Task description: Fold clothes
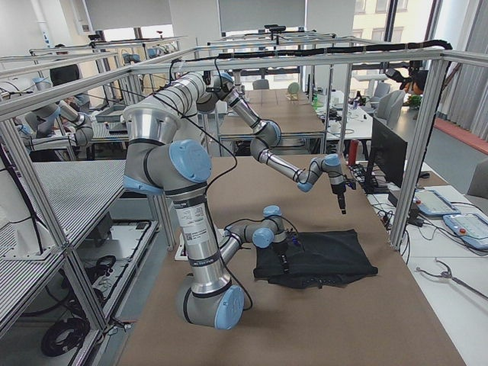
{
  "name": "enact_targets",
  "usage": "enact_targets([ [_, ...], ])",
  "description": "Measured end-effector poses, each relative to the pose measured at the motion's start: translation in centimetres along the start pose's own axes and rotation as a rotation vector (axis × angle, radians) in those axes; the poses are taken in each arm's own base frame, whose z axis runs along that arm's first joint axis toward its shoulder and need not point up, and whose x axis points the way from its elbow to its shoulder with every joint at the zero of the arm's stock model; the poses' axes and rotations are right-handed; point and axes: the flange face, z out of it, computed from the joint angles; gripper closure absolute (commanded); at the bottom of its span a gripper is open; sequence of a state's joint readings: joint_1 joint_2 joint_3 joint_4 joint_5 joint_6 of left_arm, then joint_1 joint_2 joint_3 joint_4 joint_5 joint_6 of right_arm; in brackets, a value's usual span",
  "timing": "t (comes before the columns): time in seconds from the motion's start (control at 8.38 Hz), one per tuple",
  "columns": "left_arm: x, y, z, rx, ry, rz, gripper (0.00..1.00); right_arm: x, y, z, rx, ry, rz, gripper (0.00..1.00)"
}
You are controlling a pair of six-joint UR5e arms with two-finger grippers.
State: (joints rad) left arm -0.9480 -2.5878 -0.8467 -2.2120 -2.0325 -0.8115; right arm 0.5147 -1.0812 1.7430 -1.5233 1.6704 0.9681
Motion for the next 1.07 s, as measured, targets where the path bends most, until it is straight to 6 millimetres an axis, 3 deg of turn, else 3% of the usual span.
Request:
enact_targets([
  [0.12, 0.0, 0.0, 0.0, 0.0, 0.0, 0.0, 0.06, 0.21, -0.13, -0.1, 0.0, -0.001, -0.009, 0.74],
  [0.36, 0.0, -0.01, 0.0, 0.0, -0.001, 0.0, 0.06, 0.45, -0.28, -0.23, 0.002, -0.002, -0.016, 0.97],
  [1.07, 0.07, 0.06, 0.06, -0.001, 0.0, 0.001, 0.06, 0.81, -0.06, -0.67, 0.006, -0.009, -0.017, 1.0],
])
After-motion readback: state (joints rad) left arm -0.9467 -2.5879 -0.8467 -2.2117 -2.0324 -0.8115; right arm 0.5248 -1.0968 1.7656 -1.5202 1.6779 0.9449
